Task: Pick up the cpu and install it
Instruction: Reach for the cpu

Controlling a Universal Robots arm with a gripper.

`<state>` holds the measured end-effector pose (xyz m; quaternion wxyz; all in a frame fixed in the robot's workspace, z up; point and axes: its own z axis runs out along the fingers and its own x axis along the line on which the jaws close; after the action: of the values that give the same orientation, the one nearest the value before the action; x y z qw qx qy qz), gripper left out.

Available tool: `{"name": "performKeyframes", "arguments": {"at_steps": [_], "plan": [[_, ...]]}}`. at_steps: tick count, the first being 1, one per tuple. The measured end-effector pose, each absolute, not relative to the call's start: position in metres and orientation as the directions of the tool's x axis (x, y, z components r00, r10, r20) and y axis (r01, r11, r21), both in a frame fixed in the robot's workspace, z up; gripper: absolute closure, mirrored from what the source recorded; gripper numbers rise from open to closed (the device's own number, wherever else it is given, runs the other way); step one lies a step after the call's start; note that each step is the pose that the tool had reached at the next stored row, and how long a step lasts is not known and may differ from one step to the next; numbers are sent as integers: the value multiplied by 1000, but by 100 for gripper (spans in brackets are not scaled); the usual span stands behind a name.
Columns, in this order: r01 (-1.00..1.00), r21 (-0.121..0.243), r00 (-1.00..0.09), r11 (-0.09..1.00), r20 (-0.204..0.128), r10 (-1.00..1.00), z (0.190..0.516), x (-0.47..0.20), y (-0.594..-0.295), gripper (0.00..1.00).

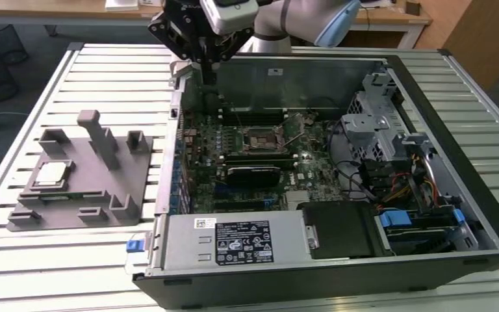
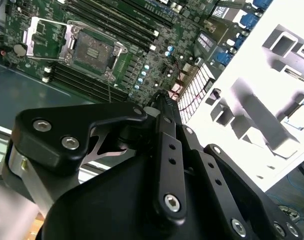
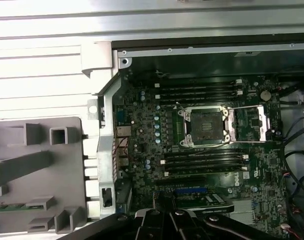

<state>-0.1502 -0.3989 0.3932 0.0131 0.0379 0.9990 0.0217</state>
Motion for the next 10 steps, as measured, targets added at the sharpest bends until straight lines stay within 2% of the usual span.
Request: {"name": "performKeyframes", "arguments": {"at_steps": [10], "plan": [[75,44,-997,996,-24,76,393,-164,-399,89]]}}
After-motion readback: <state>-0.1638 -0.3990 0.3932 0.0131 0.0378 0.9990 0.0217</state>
